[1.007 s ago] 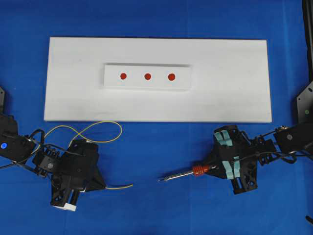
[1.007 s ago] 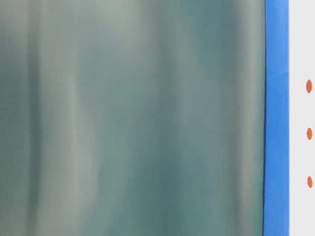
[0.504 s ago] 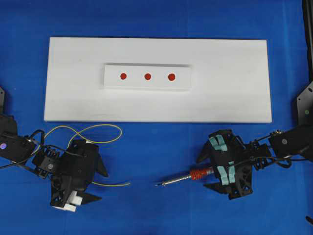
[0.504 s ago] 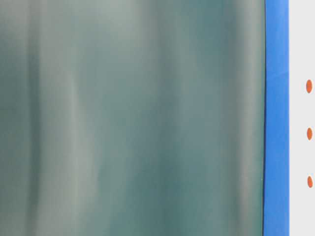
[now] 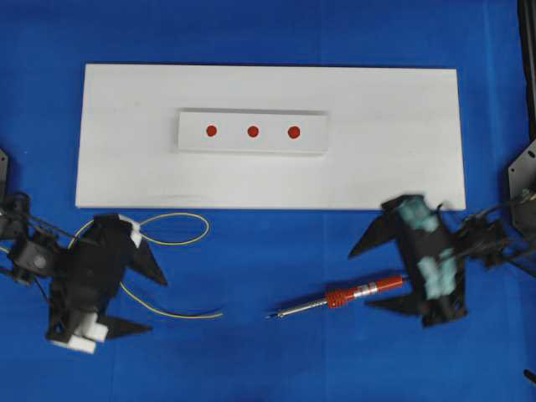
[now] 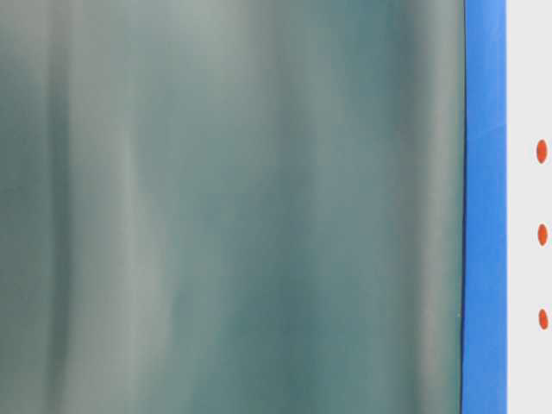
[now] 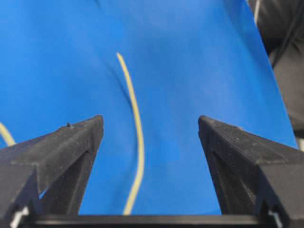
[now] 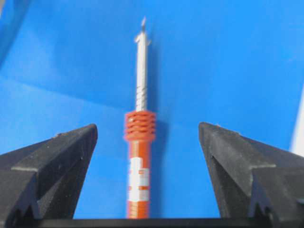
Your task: Touch the tip of the soldering iron to the tip of the solder at the mark.
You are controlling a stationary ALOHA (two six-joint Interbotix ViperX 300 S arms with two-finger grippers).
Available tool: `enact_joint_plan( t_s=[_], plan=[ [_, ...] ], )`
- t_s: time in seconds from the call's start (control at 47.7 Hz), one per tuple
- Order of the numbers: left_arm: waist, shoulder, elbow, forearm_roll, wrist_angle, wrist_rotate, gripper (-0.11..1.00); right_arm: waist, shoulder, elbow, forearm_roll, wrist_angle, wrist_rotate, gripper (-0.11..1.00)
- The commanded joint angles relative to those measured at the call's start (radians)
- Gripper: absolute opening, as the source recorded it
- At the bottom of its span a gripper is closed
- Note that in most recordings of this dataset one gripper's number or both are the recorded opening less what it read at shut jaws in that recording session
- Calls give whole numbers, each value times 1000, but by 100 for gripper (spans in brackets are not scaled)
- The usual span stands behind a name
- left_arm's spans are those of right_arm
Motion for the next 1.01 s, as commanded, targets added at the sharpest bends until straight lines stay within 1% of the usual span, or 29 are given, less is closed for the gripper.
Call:
enact_joint_plan(
  t_s=[0.0, 0.168, 0.252, 0.357, 0.462, 0.546, 0.629, 0.734, 0.86, 0.986],
  plan=[
    [43, -66, -2, 0, 12, 40, 75, -58, -103, -3, -25, 26, 0, 76],
    [137, -169, 37, 0, 12, 143, 75, -193, -250, 38, -95, 52, 0, 76],
    [178, -221, 57, 0, 8, 175, 75, -256, -324, 54, -127, 75, 0, 76],
    [238, -293, 92, 0, 6, 193, 75, -305, -397, 69, -170, 104, 0, 76],
    [298, -371, 135, 0, 6, 193, 74, -333, -465, 97, -230, 109, -2, 75],
    [327, -434, 164, 0, 5, 198, 74, -350, -509, 124, -253, 106, -2, 73],
    [351, -495, 202, 2, -5, 201, 74, -371, -549, 167, -256, 94, 0, 71],
    [380, -575, 272, 2, -34, 206, 74, -383, -581, 225, -255, 48, 12, 70],
    [391, -655, 342, 2, -66, 204, 74, -385, -584, 287, -233, -20, 17, 70],
    [391, -715, 387, 2, -71, 204, 74, -385, -561, 333, -209, -98, 17, 70]
  ],
)
